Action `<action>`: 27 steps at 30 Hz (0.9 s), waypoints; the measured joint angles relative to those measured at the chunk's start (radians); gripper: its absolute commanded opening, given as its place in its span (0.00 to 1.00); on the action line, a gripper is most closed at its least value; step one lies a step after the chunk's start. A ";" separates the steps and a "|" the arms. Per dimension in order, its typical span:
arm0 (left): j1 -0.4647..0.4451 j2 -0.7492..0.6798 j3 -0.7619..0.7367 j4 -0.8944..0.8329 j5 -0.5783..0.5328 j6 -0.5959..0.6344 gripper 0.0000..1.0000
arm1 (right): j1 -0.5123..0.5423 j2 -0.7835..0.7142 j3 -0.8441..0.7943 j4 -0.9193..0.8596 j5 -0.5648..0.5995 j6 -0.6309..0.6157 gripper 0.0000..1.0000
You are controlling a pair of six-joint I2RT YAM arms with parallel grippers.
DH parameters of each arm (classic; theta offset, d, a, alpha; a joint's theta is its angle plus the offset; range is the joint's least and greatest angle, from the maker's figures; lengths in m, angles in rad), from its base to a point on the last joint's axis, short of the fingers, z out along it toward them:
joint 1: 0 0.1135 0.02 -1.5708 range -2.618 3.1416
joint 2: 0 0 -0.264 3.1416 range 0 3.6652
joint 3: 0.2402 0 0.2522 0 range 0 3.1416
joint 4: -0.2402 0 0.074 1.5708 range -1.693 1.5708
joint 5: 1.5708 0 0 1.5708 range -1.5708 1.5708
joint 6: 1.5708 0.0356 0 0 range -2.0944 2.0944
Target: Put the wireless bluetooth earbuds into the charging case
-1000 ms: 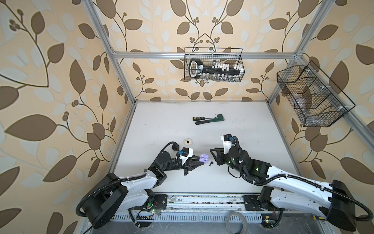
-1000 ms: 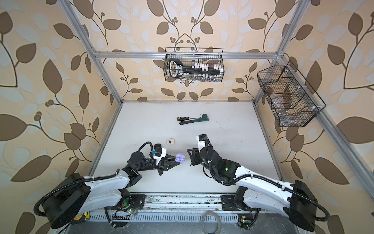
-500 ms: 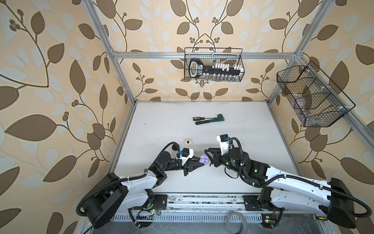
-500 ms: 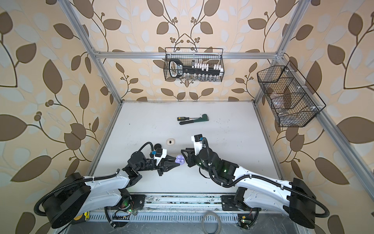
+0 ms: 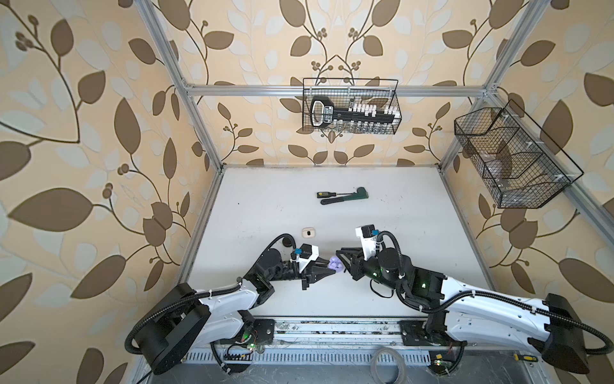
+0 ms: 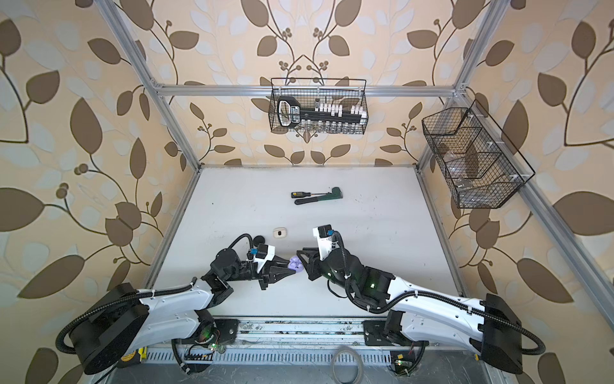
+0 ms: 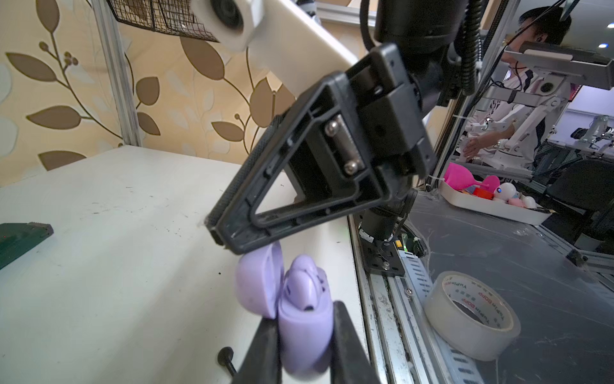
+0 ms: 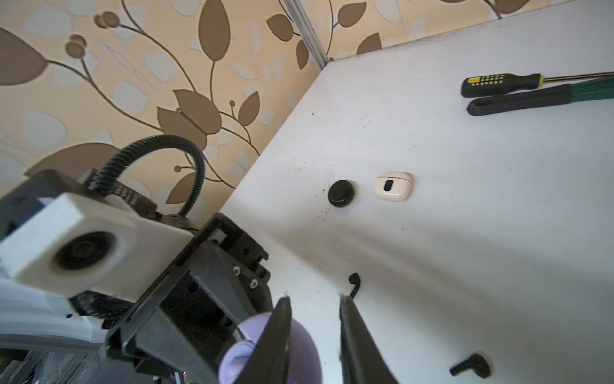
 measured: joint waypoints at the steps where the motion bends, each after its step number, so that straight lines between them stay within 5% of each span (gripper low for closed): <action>1: 0.000 0.000 0.000 0.010 0.000 0.000 0.00 | -0.015 0.000 -0.001 -0.006 0.003 0.003 0.25; 6: 0.000 0.000 0.000 0.029 0.000 0.005 0.00 | -0.063 0.013 -0.038 -0.009 -0.014 0.006 0.25; 27: -0.007 0.000 0.021 0.048 0.058 0.015 0.00 | 0.112 -0.107 -0.069 0.015 0.093 -0.140 0.28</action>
